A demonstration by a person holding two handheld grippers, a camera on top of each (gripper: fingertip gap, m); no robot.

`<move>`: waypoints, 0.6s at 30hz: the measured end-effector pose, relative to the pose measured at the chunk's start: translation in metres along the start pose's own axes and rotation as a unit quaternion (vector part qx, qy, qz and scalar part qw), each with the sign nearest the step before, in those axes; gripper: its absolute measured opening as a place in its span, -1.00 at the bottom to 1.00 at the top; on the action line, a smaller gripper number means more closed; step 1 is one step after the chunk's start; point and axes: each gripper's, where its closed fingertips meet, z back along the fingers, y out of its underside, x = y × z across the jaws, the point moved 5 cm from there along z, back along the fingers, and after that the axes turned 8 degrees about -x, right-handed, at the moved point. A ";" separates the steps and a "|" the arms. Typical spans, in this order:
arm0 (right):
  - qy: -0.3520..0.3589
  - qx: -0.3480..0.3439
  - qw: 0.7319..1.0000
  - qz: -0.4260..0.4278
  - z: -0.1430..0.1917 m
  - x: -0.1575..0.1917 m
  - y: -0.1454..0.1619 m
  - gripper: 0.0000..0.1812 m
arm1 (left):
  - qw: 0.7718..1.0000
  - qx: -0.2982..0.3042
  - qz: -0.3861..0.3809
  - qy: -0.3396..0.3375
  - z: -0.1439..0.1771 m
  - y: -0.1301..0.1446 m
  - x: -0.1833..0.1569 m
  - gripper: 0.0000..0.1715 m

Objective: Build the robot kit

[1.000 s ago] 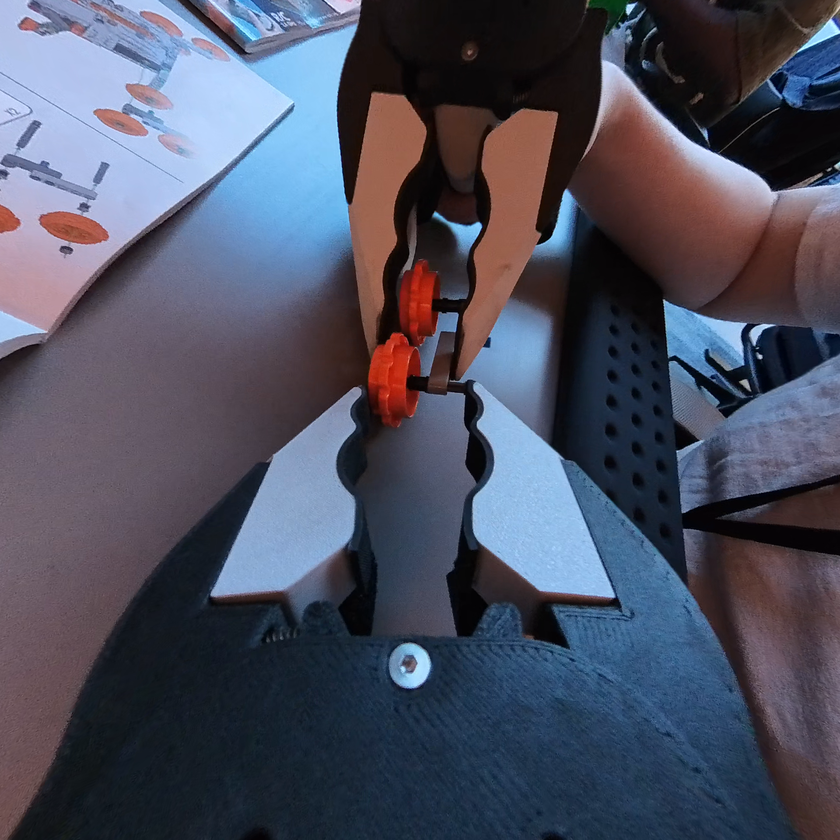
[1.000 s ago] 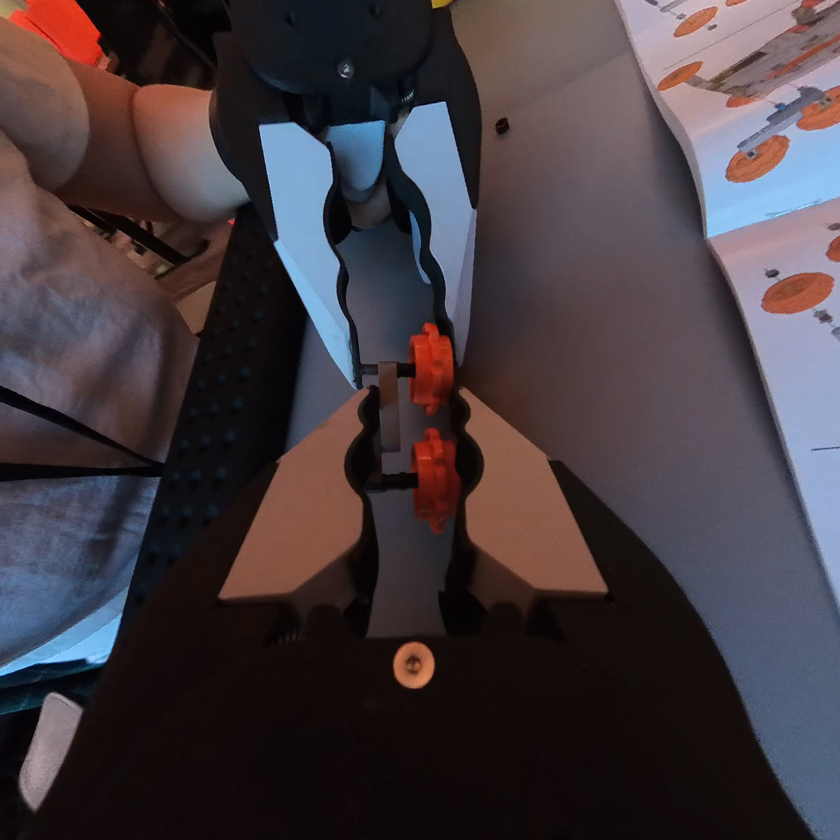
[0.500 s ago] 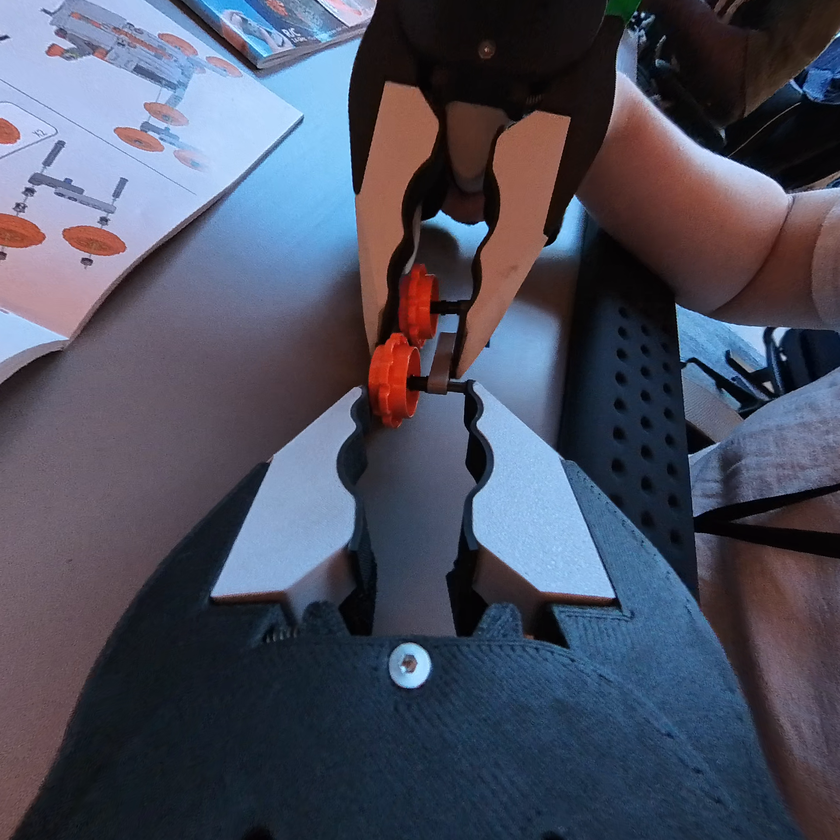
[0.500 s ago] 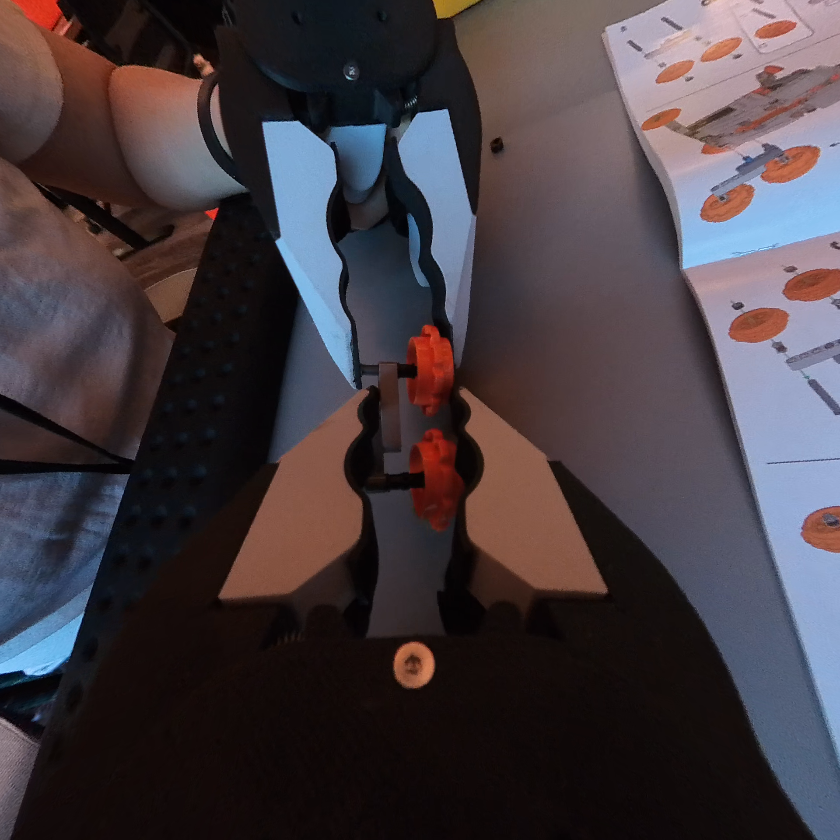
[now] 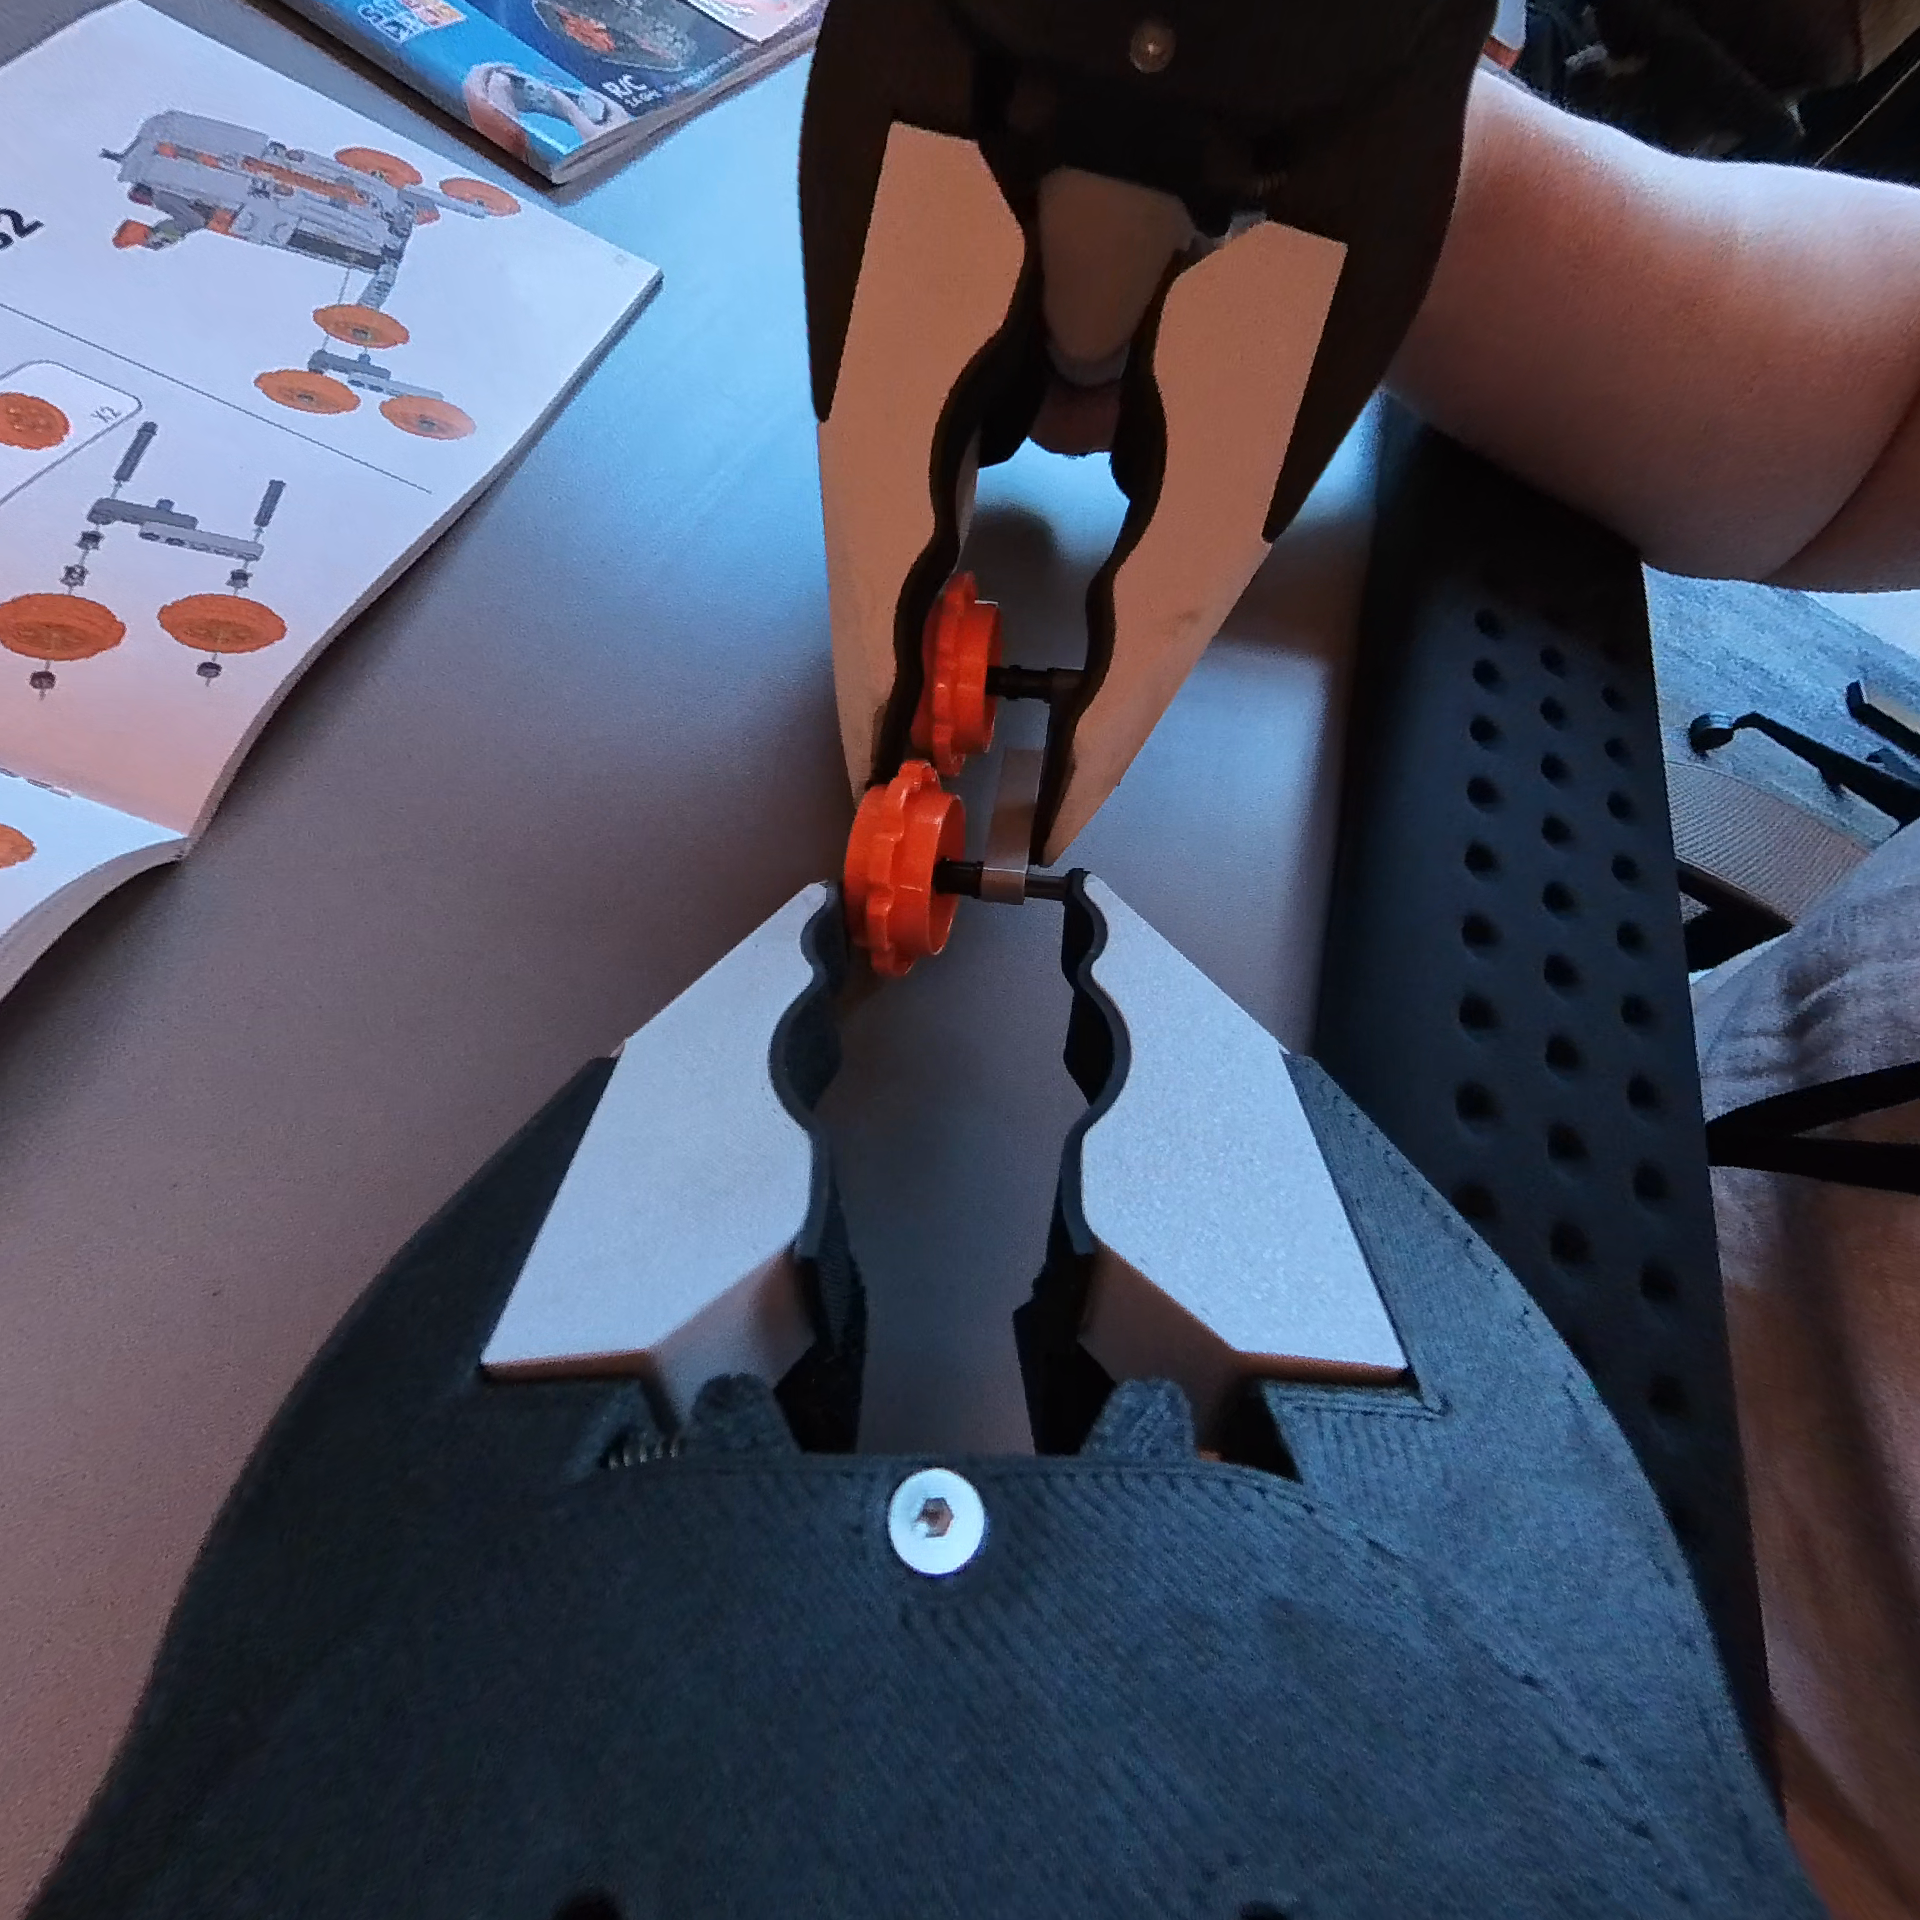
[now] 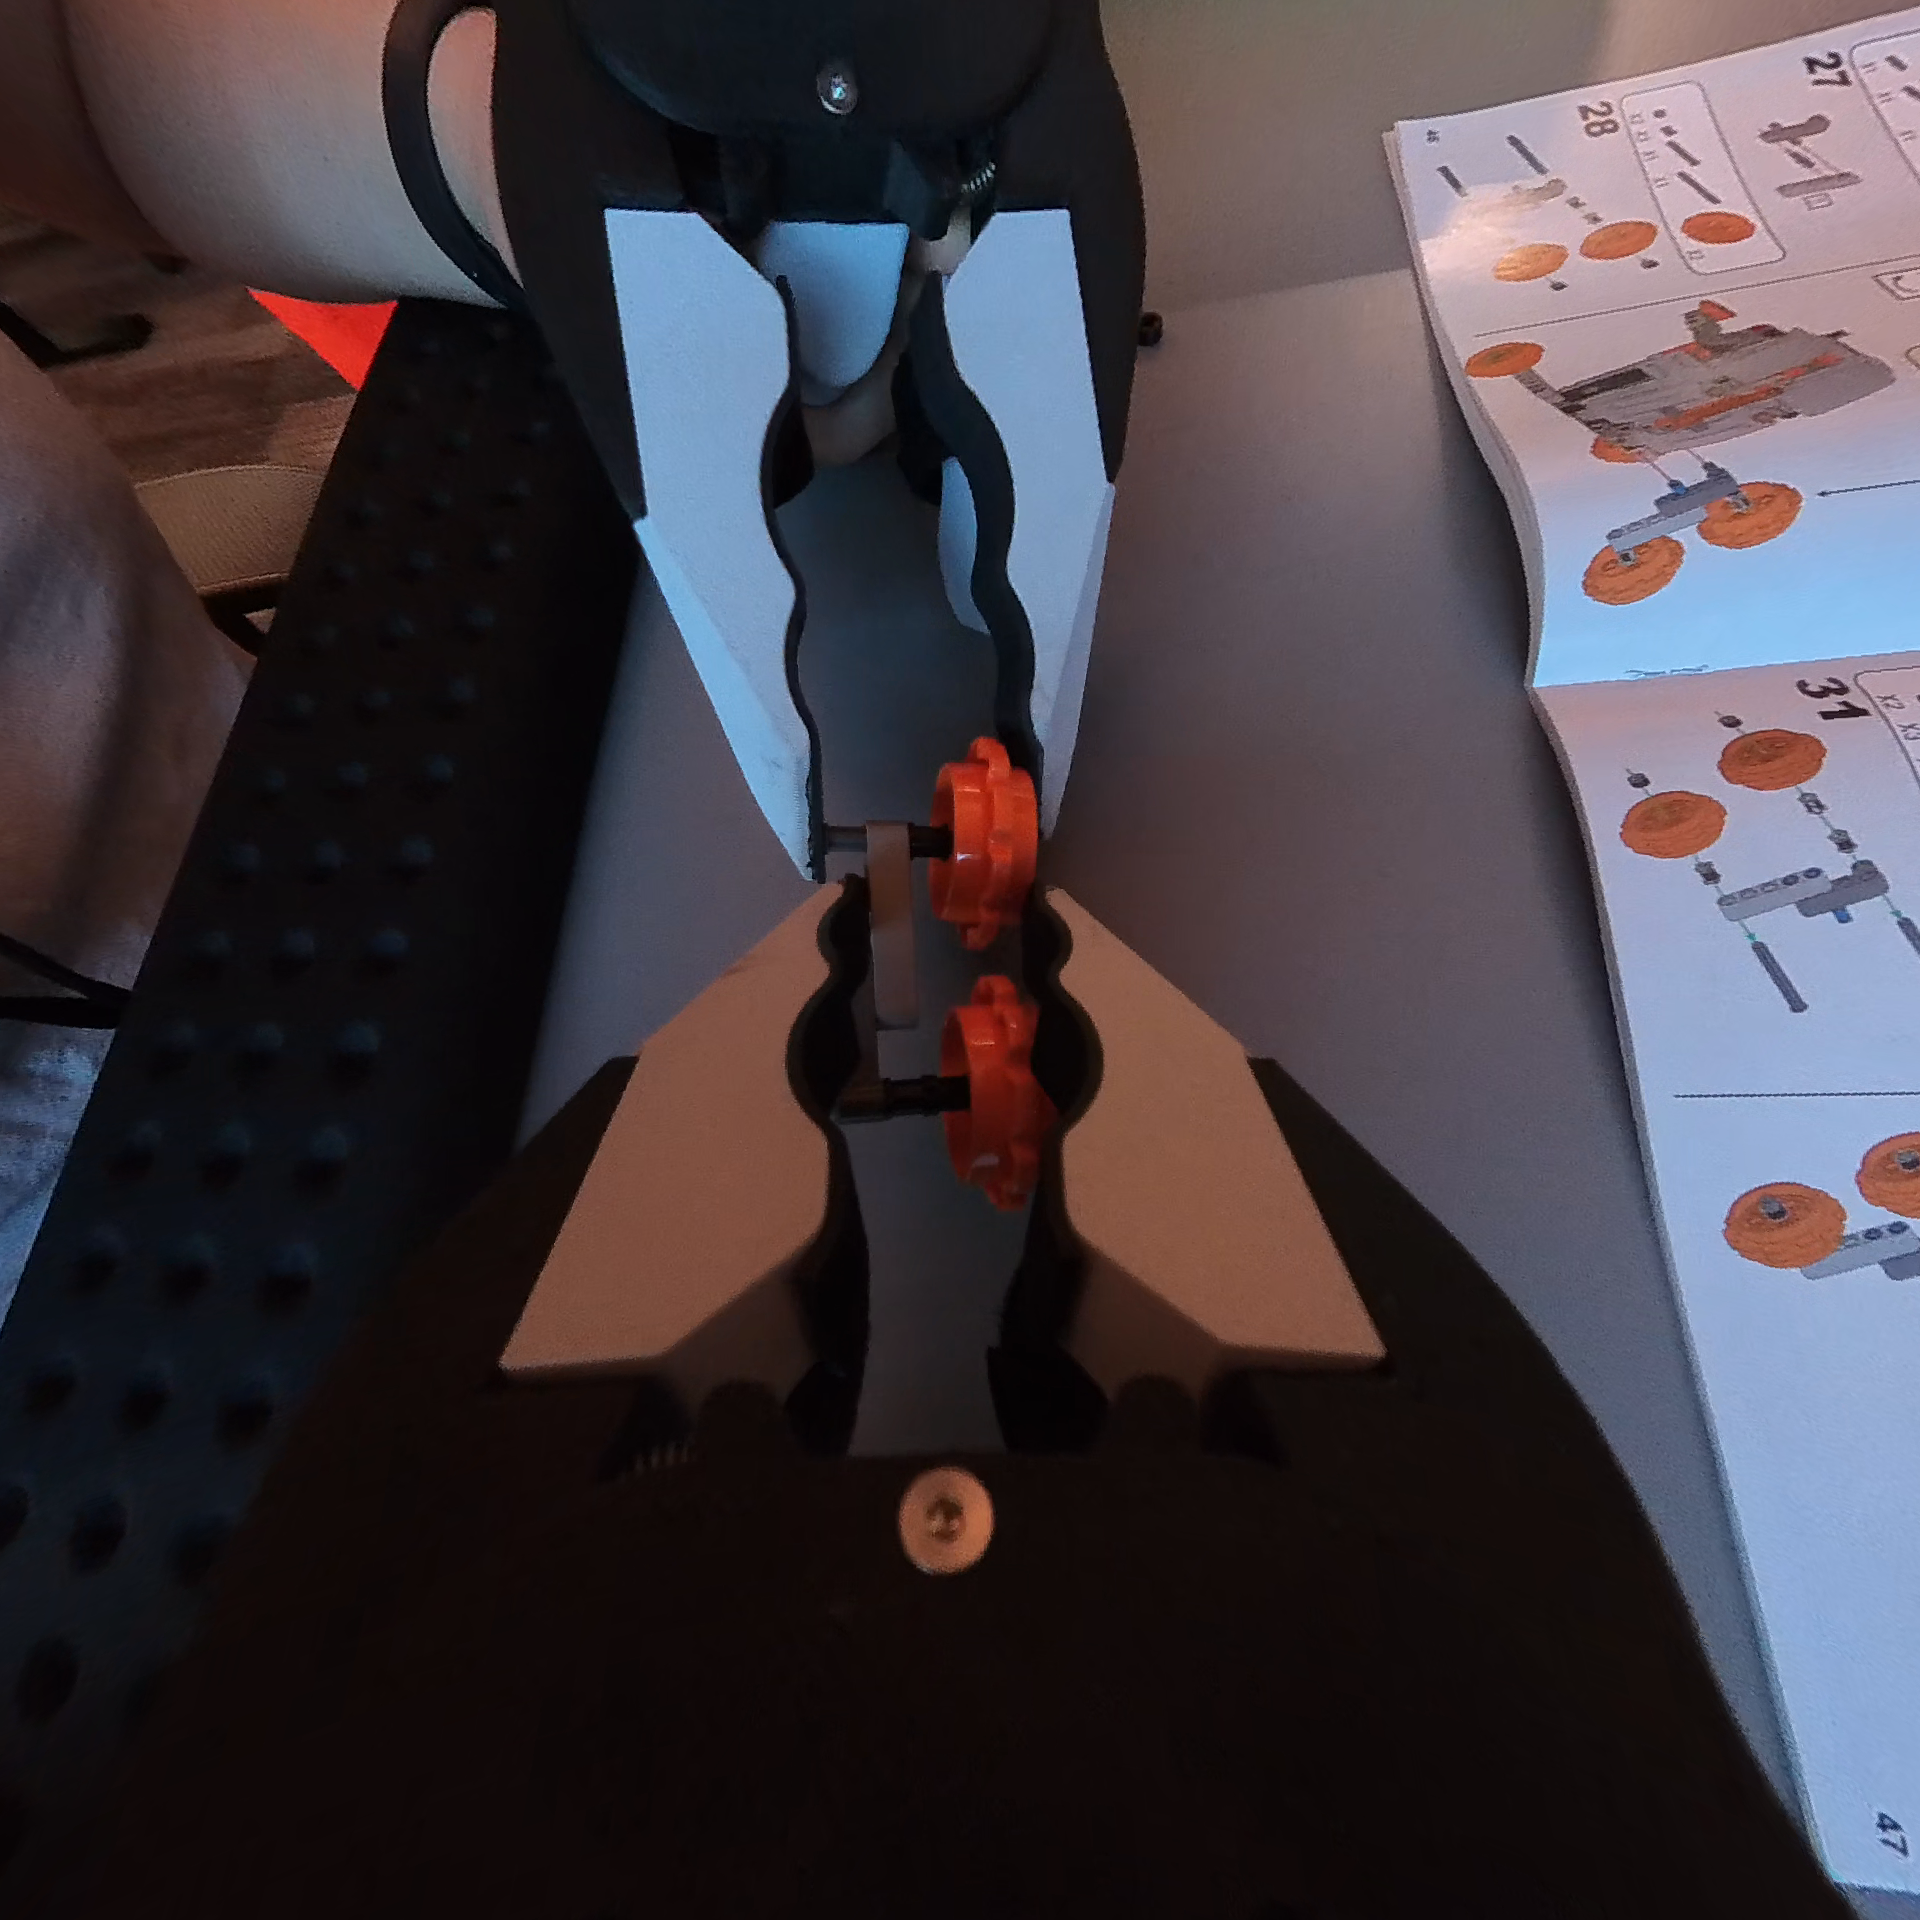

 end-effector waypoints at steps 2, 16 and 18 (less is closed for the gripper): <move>0.003 0.001 1.000 0.006 0.000 0.001 0.000 -0.70 | 1.000 0.001 -0.006 -0.002 0.000 0.000 -0.001 -0.55; 0.009 0.007 1.000 0.027 -0.001 0.003 0.000 -0.71 | 1.000 0.008 -0.020 -0.006 0.000 0.001 -0.002 -0.55; 0.010 0.008 1.000 0.027 -0.001 0.002 0.000 -0.71 | 1.000 0.009 -0.020 -0.007 0.000 0.001 -0.002 -0.55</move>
